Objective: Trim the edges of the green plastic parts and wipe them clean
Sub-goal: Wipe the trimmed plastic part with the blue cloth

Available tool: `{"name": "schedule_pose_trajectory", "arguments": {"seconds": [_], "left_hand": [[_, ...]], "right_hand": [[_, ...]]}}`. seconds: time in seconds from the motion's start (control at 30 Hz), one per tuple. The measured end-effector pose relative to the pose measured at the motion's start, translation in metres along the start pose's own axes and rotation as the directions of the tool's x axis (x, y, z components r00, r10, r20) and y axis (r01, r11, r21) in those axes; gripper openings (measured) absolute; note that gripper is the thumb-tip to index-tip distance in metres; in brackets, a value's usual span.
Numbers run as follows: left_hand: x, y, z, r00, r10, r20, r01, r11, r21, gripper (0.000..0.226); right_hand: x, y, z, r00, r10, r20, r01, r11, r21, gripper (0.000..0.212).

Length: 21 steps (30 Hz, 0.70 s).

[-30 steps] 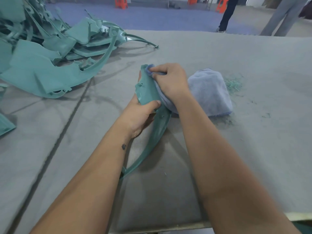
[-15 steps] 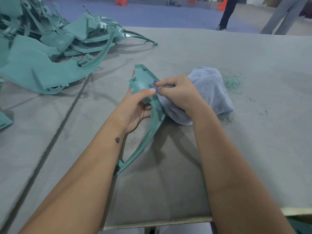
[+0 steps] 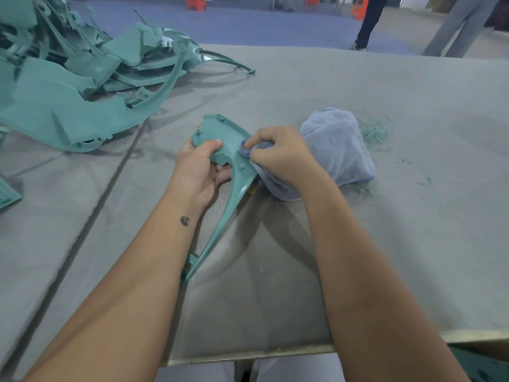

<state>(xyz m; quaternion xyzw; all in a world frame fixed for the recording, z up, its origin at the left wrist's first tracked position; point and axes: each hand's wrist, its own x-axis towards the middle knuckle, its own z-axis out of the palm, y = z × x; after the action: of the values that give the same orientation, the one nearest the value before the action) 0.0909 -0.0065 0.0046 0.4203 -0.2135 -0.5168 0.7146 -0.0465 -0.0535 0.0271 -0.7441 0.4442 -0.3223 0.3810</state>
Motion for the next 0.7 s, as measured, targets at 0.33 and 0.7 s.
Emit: {"name": "schedule_pose_trajectory", "arguments": {"seconds": [0.33, 0.7], "left_hand": [[0.0, 0.0, -0.001, 0.999, 0.041, 0.007, -0.041, 0.997, 0.061, 0.024], [-0.005, 0.002, 0.001, 0.999, 0.035, 0.033, -0.038, 0.994, 0.104, 0.017]], "right_hand": [[0.004, 0.004, -0.002, 0.999, -0.04, -0.01, 0.038, 0.986, -0.163, 0.028], [0.001, -0.006, 0.0, 0.972, -0.2, 0.125, 0.195, 0.98, 0.048, 0.033]]}}
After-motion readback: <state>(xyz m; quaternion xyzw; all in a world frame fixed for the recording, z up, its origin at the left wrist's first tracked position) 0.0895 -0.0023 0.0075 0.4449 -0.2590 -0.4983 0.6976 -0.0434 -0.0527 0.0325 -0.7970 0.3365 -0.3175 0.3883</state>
